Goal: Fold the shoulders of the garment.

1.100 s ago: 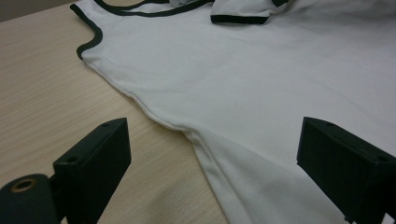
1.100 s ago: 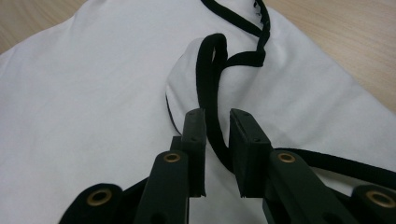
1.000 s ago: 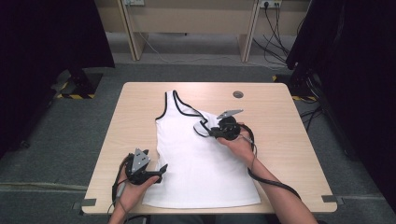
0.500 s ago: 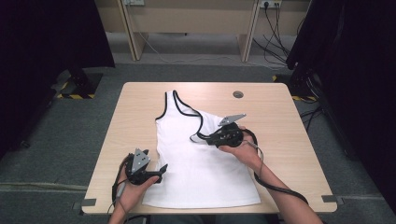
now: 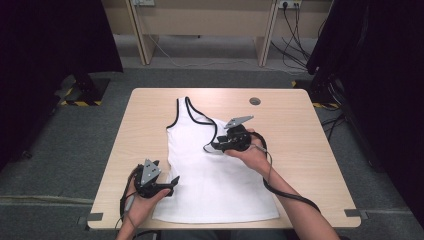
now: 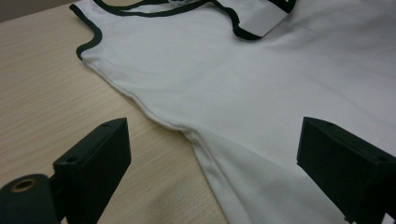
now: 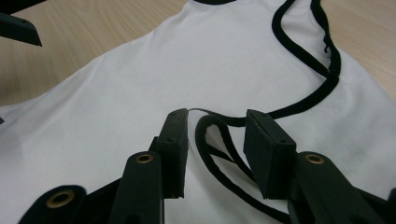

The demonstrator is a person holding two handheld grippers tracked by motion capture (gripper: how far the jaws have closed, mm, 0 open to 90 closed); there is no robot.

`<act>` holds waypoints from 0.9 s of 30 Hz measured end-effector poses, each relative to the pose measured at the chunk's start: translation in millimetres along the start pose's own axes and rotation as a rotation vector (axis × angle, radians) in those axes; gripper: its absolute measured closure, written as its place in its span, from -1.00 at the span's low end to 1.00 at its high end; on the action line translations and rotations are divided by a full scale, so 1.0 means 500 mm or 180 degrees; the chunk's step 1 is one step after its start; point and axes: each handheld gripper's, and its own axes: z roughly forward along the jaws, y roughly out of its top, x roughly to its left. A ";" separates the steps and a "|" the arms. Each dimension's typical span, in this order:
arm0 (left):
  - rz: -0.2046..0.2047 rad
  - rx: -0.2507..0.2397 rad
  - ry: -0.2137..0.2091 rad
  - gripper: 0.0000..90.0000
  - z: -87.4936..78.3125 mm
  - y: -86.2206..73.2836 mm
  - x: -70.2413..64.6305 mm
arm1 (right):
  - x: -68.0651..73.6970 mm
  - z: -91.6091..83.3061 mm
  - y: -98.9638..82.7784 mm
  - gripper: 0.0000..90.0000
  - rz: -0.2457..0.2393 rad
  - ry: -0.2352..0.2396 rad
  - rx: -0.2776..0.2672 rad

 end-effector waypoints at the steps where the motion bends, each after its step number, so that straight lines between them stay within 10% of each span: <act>1: 0.0002 0.0000 -0.0002 -0.81 0.000 0.000 0.000 | 0.003 0.008 0.001 0.34 -0.0021 -0.0004 0.0031; 10: 0.0004 0.0007 -0.0005 -0.81 0.001 0.000 0.000 | 0.025 0.047 -0.004 0.86 -0.0245 -0.0090 0.0307; 27: 0.0018 0.0017 0.0001 -0.81 0.001 0.000 -0.001 | 0.045 0.038 -0.035 0.73 -0.0179 0.0172 0.0311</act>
